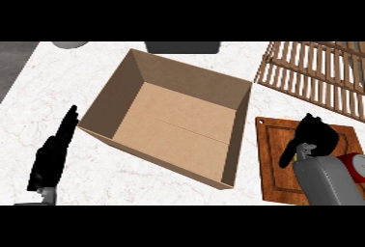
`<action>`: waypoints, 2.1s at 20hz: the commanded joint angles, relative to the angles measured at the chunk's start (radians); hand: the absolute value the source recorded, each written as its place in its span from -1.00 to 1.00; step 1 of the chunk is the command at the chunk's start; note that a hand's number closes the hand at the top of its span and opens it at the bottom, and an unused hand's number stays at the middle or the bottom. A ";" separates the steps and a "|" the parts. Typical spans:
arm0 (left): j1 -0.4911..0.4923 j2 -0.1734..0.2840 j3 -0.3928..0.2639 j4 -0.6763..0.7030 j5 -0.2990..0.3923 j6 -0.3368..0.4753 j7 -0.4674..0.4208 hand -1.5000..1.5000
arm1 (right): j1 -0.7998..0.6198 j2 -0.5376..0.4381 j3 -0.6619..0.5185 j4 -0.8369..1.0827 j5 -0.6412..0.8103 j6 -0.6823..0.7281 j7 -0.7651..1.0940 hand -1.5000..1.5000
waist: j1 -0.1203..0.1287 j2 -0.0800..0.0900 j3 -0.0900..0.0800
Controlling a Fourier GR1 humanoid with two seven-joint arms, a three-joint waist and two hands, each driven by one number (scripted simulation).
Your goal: Pick the squash from the cutting board and place it in the cardboard box
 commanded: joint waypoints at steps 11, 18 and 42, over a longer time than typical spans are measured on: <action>-0.042 -0.027 0.018 -0.006 -0.040 -0.012 0.054 0.00 | 0.061 -0.029 -0.008 -0.049 0.145 0.027 -0.004 1.00 | -0.006 -0.001 0.000; -0.025 -0.026 0.040 -0.021 -0.023 -0.059 0.056 0.00 | 0.060 -0.031 0.033 -0.071 0.262 0.008 -0.038 1.00 | -0.003 -0.001 0.000; 0.001 -0.016 0.059 0.011 -0.020 -0.066 -0.017 0.00 | -0.307 -0.219 -0.125 0.076 -0.527 0.031 -1.589 1.00 | 0.006 -0.001 0.000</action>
